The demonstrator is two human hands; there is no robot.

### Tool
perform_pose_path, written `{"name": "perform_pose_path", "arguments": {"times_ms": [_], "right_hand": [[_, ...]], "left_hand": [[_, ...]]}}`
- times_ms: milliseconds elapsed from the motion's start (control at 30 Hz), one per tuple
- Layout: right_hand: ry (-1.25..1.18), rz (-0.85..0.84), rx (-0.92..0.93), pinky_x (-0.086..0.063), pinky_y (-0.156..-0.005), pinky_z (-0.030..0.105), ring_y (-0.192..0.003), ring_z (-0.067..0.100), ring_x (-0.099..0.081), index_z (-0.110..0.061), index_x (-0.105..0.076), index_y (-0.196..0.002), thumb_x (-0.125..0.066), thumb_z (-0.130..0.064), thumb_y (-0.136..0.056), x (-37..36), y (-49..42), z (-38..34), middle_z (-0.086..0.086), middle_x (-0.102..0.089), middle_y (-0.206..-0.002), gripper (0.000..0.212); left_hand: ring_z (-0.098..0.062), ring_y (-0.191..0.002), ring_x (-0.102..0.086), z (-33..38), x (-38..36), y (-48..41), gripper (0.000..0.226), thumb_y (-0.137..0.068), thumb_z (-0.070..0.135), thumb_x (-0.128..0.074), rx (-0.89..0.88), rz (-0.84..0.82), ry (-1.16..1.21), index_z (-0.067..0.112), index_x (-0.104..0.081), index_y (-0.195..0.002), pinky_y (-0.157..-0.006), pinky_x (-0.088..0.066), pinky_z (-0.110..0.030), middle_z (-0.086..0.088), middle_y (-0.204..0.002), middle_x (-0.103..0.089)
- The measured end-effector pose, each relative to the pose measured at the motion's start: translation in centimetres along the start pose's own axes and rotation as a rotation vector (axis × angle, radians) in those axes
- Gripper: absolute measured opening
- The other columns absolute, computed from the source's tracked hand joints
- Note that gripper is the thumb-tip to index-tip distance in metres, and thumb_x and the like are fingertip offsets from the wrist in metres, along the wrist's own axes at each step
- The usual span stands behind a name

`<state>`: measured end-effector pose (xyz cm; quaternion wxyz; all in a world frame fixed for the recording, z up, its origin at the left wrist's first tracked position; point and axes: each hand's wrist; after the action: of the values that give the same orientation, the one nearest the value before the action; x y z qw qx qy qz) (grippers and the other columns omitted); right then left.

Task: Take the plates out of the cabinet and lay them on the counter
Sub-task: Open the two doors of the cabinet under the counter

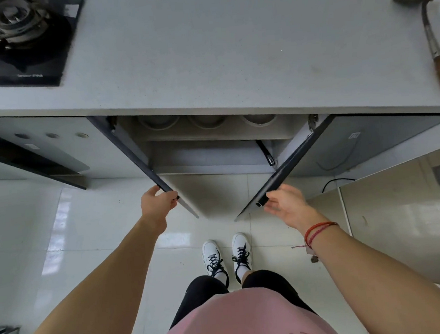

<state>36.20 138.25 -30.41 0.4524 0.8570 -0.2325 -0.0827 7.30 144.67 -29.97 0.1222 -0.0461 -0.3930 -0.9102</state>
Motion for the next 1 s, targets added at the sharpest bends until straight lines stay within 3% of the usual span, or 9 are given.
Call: {"name": "perform_pose_path", "arguments": {"times_ms": [133, 200, 300, 367, 433, 567, 700, 833, 1000], "right_hand": [[0.105, 0.082, 0.023, -0.06, -0.074, 0.039, -0.089, 0.028, -0.066, -0.007, -0.061, -0.097, -0.065, 0.006, -0.087, 1.6, 0.6, 0.8, 0.016, -0.067, -0.099, 0.017], [0.16, 0.122, 0.036, -0.059, -0.073, 0.039, -0.089, 0.028, -0.065, -0.009, -0.059, -0.09, -0.07, 0.006, -0.084, 2.4, 0.9, 1.2, 0.013, -0.066, -0.094, 0.019], [0.279, 0.204, 0.038, -0.06, -0.073, 0.042, -0.093, 0.032, -0.065, -0.01, -0.056, -0.084, -0.069, 0.009, -0.081, 4.0, 0.8, 2.1, 0.013, -0.064, -0.091, 0.023], [0.395, 0.283, 0.038, -0.062, -0.073, 0.047, -0.093, 0.036, -0.066, -0.008, -0.058, -0.092, -0.066, 0.008, -0.08, 5.1, 0.9, 2.5, 0.017, -0.066, -0.097, 0.022], [0.497, 0.341, 0.04, -0.063, -0.073, 0.05, -0.092, 0.036, -0.065, -0.007, -0.059, -0.102, -0.063, 0.005, -0.081, 6.1, 1.0, 2.7, 0.018, -0.066, -0.099, 0.025], [0.674, 0.411, 0.066, -0.061, -0.08, 0.047, -0.094, 0.038, -0.065, -0.008, -0.059, -0.112, -0.061, -0.001, -0.085, 7.5, 1.8, 2.7, 0.017, -0.068, -0.103, 0.027], [0.804, 0.45, 0.055, -0.05, -0.092, 0.042, -0.112, 0.041, -0.061, -0.003, -0.055, -0.122, -0.06, -0.006, -0.091, 8.4, 2.4, 2.5, 0.021, -0.065, -0.119, 0.032], [0.867, 0.477, 0.03, -0.048, -0.094, 0.043, -0.116, 0.042, -0.058, 0.0, -0.05, -0.126, -0.058, -0.006, -0.093, 8.6, 2.6, 2.7, 0.024, -0.061, -0.125, 0.034], [0.906, 0.464, 0.015, -0.052, -0.091, 0.045, -0.114, 0.043, -0.055, -0.003, -0.044, -0.129, -0.061, -0.011, -0.088, 8.4, 3.0, 2.7, 0.026, -0.055, -0.128, 0.045]], "left_hand": [[-0.03, -0.082, -0.057, -0.1, 0.9, 0.9, 0.046, -0.086, -0.004, -0.062, -0.045, 0.06, -0.127, 0.003, -0.053, -0.13, -0.084, -0.05, -0.036, -0.005, -0.078, -0.062], [-0.03, -0.08, -0.055, -0.2, 1.5, 1.2, 0.043, -0.086, -0.004, -0.061, -0.066, 0.09, -0.193, 0.001, -0.055, -0.128, -0.082, -0.051, -0.038, -0.005, -0.076, -0.06], [-0.031, -0.081, -0.059, -1.0, 3.2, 1.2, 0.047, -0.086, 0.001, -0.063, -0.065, 0.134, -0.273, 0.004, -0.053, -0.131, -0.078, -0.053, -0.038, -0.014, -0.094, -0.067], [-0.031, -0.083, -0.061, -1.6, 4.2, 1.1, 0.046, -0.085, 0.003, -0.062, -0.084, 0.165, -0.341, 0.005, -0.053, -0.13, -0.068, -0.052, -0.034, -0.017, -0.108, -0.068], [-0.03, -0.083, -0.058, -1.9, 5.2, 1.1, 0.046, -0.085, 0.004, -0.061, -0.105, 0.206, -0.41, 0.005, -0.053, -0.131, -0.058, -0.045, -0.028, -0.014, -0.109, -0.067], [-0.032, -0.086, -0.054, -2.4, 7.3, 1.4, 0.043, -0.09, 0.006, -0.058, -0.136, 0.272, -0.536, 0.004, -0.052, -0.132, -0.069, -0.047, -0.036, -0.018, -0.116, -0.063], [-0.041, -0.089, -0.055, -2.8, 9.4, 1.3, 0.033, -0.09, -0.002, -0.053, -0.14, 0.34, -0.659, -0.003, -0.055, -0.123, -0.076, -0.052, -0.045, -0.025, -0.112, -0.062], [-0.042, -0.086, -0.055, -3.4, 10.3, 1.1, 0.031, -0.083, -0.007, -0.055, -0.147, 0.389, -0.767, -0.005, -0.056, -0.115, -0.081, -0.054, -0.05, -0.027, -0.108, -0.058], [-0.045, -0.101, -0.05, -3.6, 10.1, 1.5, 0.035, -0.082, -0.007, -0.055, -0.175, 0.404, -0.839, -0.006, -0.053, -0.117, -0.087, -0.052, -0.054, -0.025, -0.113, -0.048]]}}
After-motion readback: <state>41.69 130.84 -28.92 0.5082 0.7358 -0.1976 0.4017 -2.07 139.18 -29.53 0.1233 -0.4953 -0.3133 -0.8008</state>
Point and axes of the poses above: each hand's wrist, its own y-axis away from the middle knuckle, its own x-axis out of the back of the hand, z = x × y
